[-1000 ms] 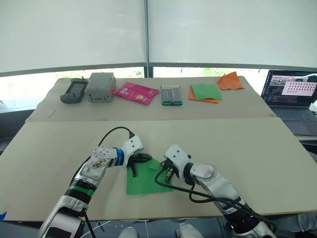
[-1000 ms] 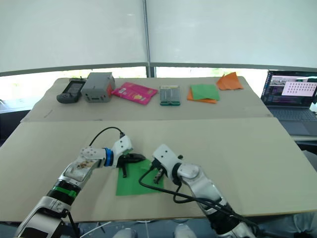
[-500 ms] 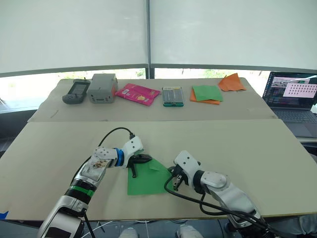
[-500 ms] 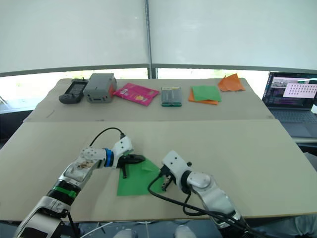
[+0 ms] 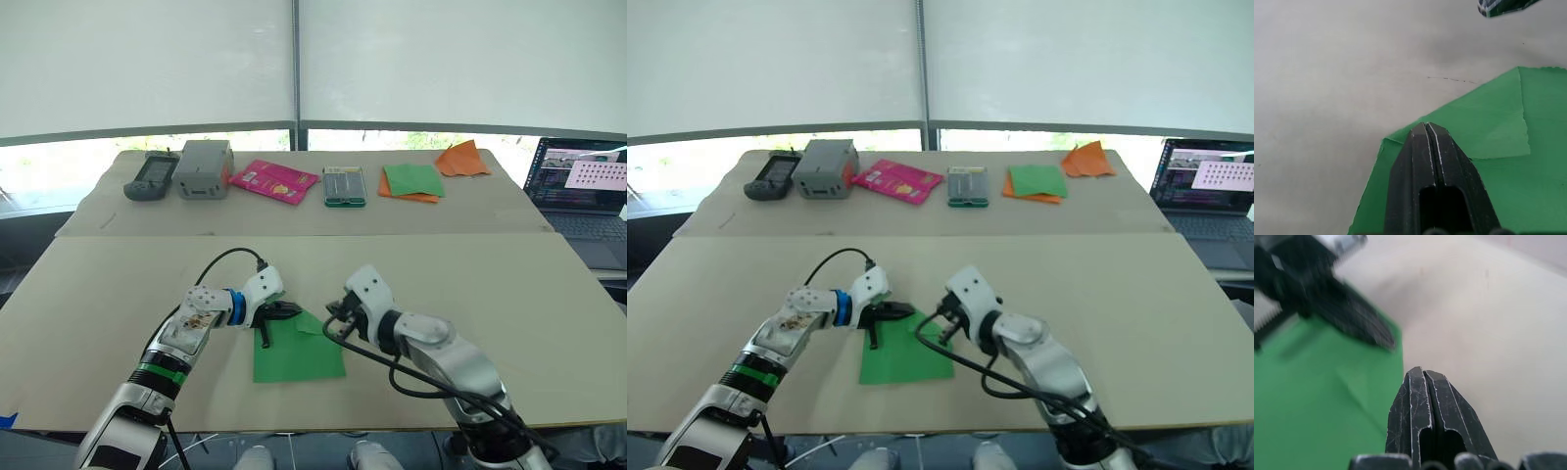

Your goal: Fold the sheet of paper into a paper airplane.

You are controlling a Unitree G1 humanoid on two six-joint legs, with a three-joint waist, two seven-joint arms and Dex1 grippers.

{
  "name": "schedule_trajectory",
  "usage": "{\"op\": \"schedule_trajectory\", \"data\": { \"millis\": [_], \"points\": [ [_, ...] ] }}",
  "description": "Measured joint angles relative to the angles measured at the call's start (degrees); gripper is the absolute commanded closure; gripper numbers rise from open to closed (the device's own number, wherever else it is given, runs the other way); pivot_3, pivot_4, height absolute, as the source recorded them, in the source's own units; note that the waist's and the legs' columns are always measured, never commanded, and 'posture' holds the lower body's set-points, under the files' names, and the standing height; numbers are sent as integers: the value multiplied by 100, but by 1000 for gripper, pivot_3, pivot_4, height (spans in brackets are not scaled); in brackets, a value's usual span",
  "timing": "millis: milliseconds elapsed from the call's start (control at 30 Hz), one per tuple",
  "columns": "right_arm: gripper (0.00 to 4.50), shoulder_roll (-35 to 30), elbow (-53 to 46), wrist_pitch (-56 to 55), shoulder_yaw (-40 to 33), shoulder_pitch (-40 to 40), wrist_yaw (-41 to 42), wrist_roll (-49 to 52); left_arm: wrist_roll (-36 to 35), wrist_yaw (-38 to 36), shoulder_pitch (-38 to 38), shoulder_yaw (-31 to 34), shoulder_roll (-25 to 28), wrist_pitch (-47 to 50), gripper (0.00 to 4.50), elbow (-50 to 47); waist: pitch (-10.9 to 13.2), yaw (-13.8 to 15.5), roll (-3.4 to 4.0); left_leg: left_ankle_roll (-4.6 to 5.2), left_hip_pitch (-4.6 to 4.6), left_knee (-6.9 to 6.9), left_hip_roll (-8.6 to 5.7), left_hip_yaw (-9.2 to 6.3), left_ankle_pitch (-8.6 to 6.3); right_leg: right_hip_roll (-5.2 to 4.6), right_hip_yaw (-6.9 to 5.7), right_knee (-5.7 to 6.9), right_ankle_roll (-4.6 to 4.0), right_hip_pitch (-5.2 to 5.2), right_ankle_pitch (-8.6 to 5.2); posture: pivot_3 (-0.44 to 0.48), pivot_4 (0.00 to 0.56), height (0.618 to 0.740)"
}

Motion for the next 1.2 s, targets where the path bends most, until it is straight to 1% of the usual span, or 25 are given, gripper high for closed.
{"op": "schedule_trajectory", "data": {
  "millis": [67,233,367,833,1000,1200],
  "points": [
    [4482,61,475,-105,188,-51,-34,-55,0,1,-4,9,4,0,4500,0,2,-7,-1,0,-1,2,-1,1,0,-1,3,-1,1,2,1,0,150,740],
    [4482,196,1428,-521,387,-379,-109,-244,1,14,6,28,7,1,4500,0,6,-15,5,1,0,2,-1,1,0,0,3,2,2,-1,3,0,150,740],
    [4482,327,1739,-777,391,-495,-122,-339,0,18,31,34,7,1,4500,-26,4,-19,5,1,1,2,-1,1,1,1,3,3,4,2,4,0,150,740],
    [4482,401,1764,-890,483,-492,-88,-434,0,51,116,67,64,5,4500,-128,3,-84,9,1,2,1,-1,1,0,1,3,4,4,3,4,0,150,740],
    [4482,351,1387,-871,488,-445,7,-387,1,49,121,72,68,6,4500,-140,4,-87,10,1,0,1,-1,1,0,1,4,4,4,1,4,0,150,740],
    [4482,339,1329,-819,567,-434,21,-387,1,47,125,72,68,6,4500,-148,4,-87,9,1,0,1,-1,1,0,1,4,3,4,1,3,0,150,740]
  ]
}}
